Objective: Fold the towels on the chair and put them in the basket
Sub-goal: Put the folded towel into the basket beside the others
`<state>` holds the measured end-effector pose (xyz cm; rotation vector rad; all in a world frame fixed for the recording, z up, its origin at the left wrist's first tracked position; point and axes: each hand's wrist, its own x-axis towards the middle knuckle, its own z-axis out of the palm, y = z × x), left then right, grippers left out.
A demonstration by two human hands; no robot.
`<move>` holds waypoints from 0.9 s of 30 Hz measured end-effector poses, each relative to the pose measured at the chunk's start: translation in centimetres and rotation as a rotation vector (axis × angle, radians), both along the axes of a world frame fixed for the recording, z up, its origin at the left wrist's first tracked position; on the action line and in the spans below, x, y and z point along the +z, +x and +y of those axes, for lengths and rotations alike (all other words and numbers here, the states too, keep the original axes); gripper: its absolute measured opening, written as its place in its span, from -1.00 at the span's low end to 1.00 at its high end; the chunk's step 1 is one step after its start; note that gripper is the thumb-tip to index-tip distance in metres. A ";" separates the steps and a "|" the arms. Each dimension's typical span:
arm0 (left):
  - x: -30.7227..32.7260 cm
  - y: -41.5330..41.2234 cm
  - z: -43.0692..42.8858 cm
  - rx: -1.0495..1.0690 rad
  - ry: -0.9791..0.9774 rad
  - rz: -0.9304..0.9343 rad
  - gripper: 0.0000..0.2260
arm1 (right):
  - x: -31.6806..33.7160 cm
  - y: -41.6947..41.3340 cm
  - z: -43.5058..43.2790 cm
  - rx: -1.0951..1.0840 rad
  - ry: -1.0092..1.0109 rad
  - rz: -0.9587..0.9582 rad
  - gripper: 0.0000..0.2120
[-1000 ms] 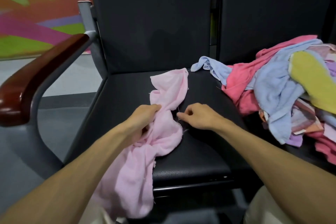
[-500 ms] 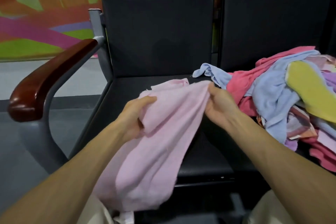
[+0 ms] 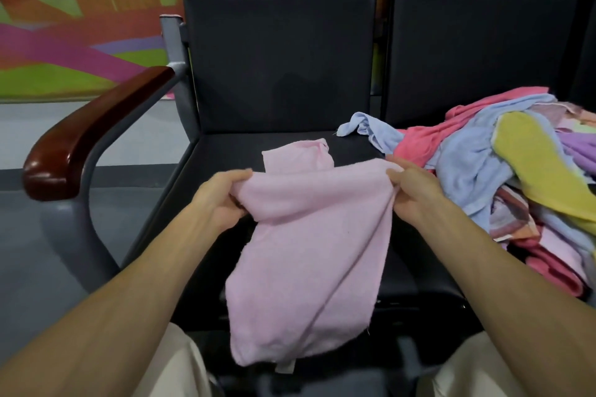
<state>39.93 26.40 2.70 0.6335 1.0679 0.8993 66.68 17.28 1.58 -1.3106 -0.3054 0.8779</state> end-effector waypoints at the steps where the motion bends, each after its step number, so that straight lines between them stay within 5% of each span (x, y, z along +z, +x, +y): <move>1: 0.0 -0.3 0.2 -0.011 -0.005 -0.061 -0.94 | 0.4 -0.3 -0.2 0.065 0.037 0.013 -0.64; 4: -0.5 -1.4 1.4 -0.007 0.080 -0.031 -0.94 | 0.9 -0.9 -0.7 0.087 0.056 -0.144 -0.60; 6: -1.2 -1.9 1.8 -0.038 0.168 0.192 -0.74 | 1.1 -1.0 -1.1 -0.034 -0.013 -0.424 -0.63; 10: -2.9 -2.6 1.9 -0.318 0.395 0.867 -0.80 | 0.7 -1.2 -2.0 -0.085 -0.129 -0.999 -0.77; 12: -2.9 -3.1 1.7 -0.416 0.428 1.137 -0.74 | 0.3 -1.4 -2.1 -0.060 -0.172 -1.067 -0.83; 14: -2.5 -3.4 1.3 -0.405 0.436 1.203 -0.68 | 0.2 -1.6 -2.1 -0.026 -0.226 -1.009 -0.85; 20: 0.6 -3.8 -0.8 -0.190 0.395 0.455 -0.77 | 1.8 -2.5 -2.2 0.040 -0.051 -0.526 -0.84; 23: 2.3 -4.3 -2.5 -0.138 0.408 0.175 -0.83 | 3.0 -3.6 -3.3 0.021 0.017 -0.391 -0.76; 27: 5.5 -5.6 -4.0 -0.152 0.430 -0.078 -0.79 | 6.8 -5.2 -4.2 0.136 0.156 -0.280 -0.91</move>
